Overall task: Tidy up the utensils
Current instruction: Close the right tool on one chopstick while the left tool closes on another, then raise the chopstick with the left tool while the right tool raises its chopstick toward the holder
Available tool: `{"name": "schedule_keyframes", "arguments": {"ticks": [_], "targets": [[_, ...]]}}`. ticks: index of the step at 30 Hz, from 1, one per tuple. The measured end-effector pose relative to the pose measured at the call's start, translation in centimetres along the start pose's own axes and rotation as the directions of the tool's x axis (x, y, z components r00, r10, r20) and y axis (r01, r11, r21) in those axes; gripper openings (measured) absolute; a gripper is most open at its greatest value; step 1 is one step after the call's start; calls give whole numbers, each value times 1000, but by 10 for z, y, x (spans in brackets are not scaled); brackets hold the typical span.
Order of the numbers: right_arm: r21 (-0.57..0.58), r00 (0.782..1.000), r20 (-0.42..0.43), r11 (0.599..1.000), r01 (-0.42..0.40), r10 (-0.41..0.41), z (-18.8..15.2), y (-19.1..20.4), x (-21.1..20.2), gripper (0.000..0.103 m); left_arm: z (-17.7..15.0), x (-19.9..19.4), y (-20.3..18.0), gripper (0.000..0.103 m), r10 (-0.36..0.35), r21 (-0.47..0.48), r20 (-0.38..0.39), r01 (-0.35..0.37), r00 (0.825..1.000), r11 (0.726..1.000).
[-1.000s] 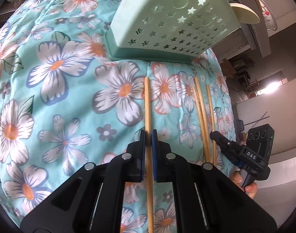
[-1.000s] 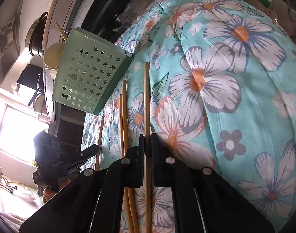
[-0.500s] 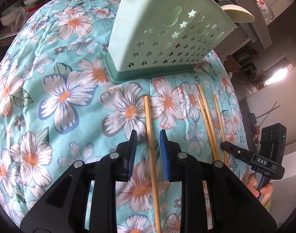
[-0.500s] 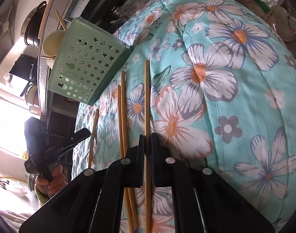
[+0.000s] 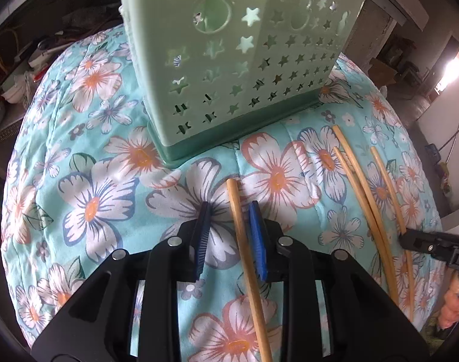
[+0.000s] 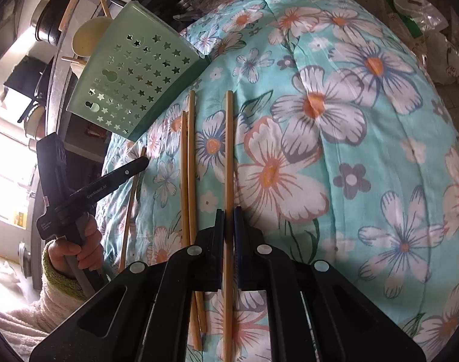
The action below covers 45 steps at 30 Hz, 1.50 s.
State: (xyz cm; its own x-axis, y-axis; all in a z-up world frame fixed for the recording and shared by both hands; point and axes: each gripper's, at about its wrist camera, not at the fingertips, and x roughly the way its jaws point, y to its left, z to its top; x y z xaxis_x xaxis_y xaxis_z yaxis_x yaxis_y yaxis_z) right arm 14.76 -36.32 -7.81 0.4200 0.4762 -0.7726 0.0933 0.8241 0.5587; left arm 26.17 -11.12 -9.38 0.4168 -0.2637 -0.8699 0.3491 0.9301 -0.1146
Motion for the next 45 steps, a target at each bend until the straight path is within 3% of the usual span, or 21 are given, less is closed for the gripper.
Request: {"name": "schedule_keyframes", "arguments": {"ticks": [7,15,23,26,38,45], "targets": [[-69,995,43,993,96,-93,38,13,1,16,2,0,-7,10,46,10,20,-46,999,999],[-163,972,43,958,237,-233,67,29,30,17,-1,1,-10,9,69,17,44,-70,997,997],[-205,949,47,927,314,-312,72,36,48,16,-4,1,-14,9,62,11,51,-63,997,998],[-206,941,64,918,339,-333,71,41,49,9,-4,1,-10,9,55,7,56,-55,997,998],[-119,970,163,972,200,-180,73,62,-22,7,-8,1,-3,9,26,-8,70,-26,997,1000],[-84,973,210,989,118,-98,63,70,-51,7,-7,1,-2,9,18,-13,73,-17,997,1000]]}}
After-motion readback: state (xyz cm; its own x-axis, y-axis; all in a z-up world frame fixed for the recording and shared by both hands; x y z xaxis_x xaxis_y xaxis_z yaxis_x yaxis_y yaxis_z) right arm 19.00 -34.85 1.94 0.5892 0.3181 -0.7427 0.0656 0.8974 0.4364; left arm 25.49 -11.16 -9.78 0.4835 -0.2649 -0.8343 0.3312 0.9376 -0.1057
